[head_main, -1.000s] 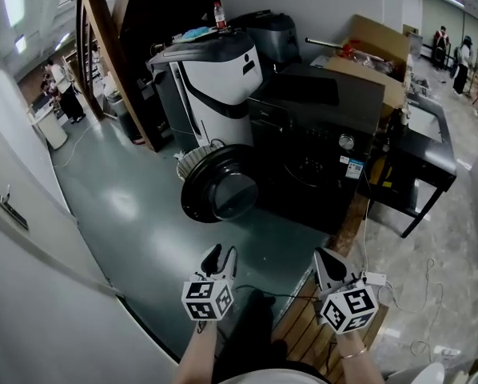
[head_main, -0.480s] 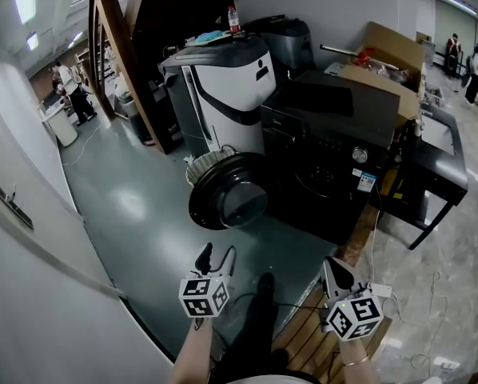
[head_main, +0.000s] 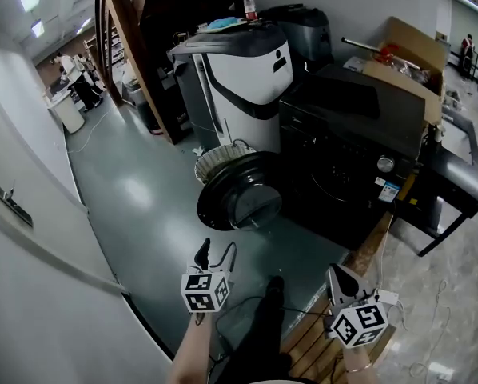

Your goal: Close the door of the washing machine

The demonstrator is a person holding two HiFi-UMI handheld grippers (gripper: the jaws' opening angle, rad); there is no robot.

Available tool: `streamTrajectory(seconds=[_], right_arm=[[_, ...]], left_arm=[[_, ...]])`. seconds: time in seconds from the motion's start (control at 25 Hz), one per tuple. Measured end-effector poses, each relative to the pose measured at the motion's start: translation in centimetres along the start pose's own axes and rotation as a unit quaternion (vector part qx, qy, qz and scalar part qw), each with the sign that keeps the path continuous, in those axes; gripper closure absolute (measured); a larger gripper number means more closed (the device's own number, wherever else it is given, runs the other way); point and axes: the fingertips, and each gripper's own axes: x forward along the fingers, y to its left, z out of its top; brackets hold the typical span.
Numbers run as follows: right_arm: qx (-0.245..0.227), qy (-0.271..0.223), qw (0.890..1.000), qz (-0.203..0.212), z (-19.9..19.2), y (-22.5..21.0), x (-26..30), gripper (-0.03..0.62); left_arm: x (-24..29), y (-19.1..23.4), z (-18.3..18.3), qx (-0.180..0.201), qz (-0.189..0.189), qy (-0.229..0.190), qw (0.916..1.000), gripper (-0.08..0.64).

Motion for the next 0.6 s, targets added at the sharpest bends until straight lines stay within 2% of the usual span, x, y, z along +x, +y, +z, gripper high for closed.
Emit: streamTrajectory(seconds=[0.36,0.6], right_arm=[[-0.002,0.031,0.999,0.021,-0.7,-1.5,10.1,0.586],[0.003,0.057,0.998,0.022,-2.1,-3.8,17.2,0.586]], left_arm=[[9.4,6.9,-0.2,-0.004,0.027,0.018,0.9995,0.268],[16.4,11.0,-0.7,-0.004,0.036,0.032,0.9988,0.268]])
